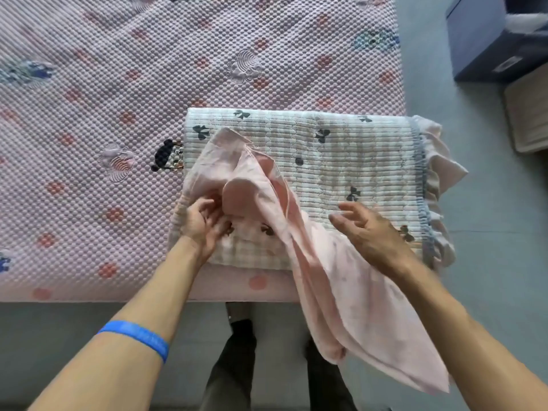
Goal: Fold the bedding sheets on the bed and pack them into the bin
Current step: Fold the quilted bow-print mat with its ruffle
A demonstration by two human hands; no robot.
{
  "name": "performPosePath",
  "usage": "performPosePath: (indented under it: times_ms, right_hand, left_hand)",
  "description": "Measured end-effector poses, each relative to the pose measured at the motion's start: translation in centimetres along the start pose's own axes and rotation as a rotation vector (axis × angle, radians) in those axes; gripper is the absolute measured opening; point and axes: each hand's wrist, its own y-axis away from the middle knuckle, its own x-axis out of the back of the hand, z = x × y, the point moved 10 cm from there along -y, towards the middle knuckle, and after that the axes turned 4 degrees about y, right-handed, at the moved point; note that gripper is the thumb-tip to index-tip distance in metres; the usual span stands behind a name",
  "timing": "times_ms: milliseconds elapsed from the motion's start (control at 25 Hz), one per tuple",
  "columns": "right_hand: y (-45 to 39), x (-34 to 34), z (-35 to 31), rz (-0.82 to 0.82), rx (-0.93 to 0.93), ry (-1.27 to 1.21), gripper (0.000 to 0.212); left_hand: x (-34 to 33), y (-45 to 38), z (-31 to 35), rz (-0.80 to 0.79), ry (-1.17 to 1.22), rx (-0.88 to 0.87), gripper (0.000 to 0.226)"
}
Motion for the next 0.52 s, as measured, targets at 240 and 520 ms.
performPosePath:
  times_ms: [240,520]
  right_hand:
    - [2.8,-7.1,1.1,0.235,0.097,0.203,0.079]
    - [0.8,-12.7,1.0,0.259,0.005,0.553,0.132]
  left_hand:
    - [-5.6,0.0,-2.5,-0.257,-1.689,-0.4,0.096]
    - [-12.3,-0.9,-5.5,-0.294,-2.038,-0.518,0.12]
